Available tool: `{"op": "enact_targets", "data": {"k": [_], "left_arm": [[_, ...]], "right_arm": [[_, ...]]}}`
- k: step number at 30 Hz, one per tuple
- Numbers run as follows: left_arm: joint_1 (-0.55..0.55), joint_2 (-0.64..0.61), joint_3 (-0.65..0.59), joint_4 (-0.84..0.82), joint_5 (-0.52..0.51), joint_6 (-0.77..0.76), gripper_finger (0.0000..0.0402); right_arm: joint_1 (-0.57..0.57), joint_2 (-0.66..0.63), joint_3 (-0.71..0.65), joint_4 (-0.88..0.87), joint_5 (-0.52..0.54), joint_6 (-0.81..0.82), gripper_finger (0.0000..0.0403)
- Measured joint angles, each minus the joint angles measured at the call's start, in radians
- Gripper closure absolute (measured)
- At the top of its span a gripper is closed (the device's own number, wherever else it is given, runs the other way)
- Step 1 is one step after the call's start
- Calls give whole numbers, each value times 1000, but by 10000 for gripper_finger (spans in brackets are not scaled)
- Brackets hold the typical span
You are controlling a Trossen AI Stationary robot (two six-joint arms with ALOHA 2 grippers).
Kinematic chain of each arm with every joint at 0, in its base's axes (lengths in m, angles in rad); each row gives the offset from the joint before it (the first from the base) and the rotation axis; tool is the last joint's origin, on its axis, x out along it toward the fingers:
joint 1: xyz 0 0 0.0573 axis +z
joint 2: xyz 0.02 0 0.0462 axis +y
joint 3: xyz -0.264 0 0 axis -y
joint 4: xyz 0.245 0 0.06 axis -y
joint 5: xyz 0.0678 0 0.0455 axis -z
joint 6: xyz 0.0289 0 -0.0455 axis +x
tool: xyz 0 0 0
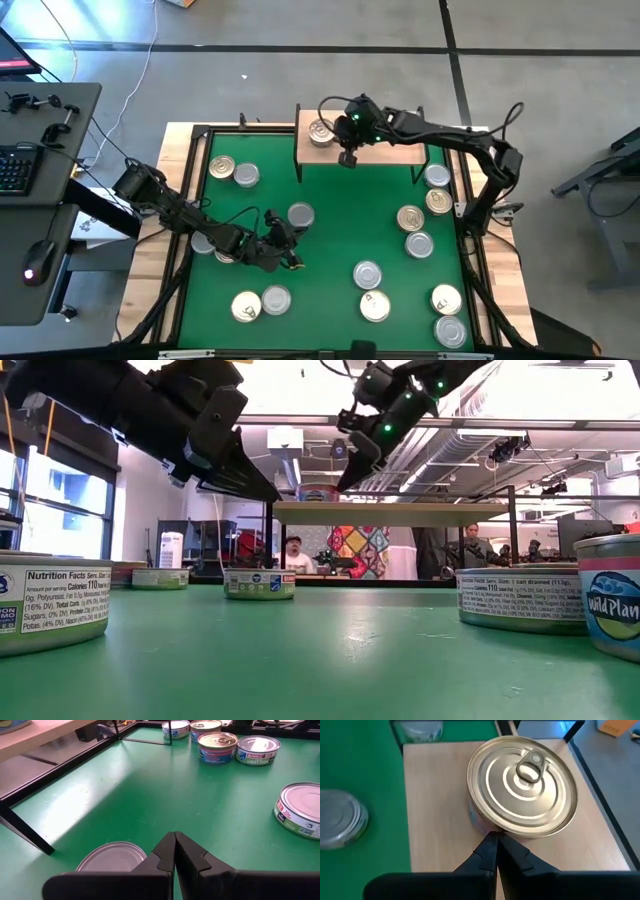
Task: Stack canned seafood by type on shelf
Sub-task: Put the blue pink tuna can on the shelf, then put the green tuna can on the shelf
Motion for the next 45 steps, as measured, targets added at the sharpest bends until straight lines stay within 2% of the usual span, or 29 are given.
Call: {"op": "enact_targets", "data": {"k": [9,21,29,33,37,42,45], "left_arm": [[0,0,0,5,0,0,402],[0,0,0,5,0,-9,401],[0,0,0,5,24,-10,401],[-1,0,0,5,29,-11,402],[-2,0,0,5,29,-11,401],[-8,0,0,8,29,-10,401],[-7,0,0,17,29,-10,402]], "right_arm": [[-5,55,-12,145,7,50,402],[-7,66,-12,212,87,42,402],[31,-46,-13,126,151,19,403],[125,-132,-66,50,146,11,403],[258,-257,-241,54,146,18,403],[483,-431,-488,100,151,197,403],[670,-496,-596,143,243,311,403]]}}
